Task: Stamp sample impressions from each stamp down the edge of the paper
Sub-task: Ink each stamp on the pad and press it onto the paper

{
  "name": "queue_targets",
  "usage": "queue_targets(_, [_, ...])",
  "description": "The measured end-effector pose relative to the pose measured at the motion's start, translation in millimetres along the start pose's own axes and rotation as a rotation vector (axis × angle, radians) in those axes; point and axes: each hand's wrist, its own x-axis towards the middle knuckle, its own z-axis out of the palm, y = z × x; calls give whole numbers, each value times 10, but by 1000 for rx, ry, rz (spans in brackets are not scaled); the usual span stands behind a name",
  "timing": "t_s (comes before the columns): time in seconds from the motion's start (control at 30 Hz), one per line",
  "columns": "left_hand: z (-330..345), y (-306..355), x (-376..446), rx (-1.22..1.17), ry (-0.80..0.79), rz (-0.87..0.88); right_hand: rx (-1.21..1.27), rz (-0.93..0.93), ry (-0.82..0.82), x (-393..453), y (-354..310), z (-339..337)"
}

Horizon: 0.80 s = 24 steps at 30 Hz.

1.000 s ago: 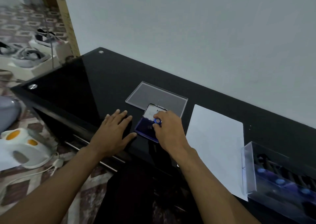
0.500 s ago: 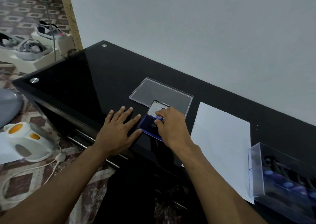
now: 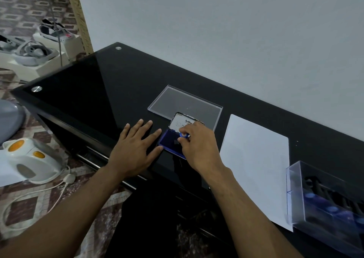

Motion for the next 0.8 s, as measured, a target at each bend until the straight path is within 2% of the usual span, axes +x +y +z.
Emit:
queue_targets(0.33, [-7, 6, -6, -5, 12, -1, -67, -14, -13, -12, -5, 30])
queue_targets(0.5, [1, 6, -9, -5, 9, -8, -14, 16, 6, 4, 10, 48])
queue_targets(0.63, [9, -2, 0, -5, -1, -11, 133, 69, 101, -8, 26, 105])
queue_targets(0.8, [3, -3, -4, -2, 0, -13, 161, 77, 111, -6, 46, 152])
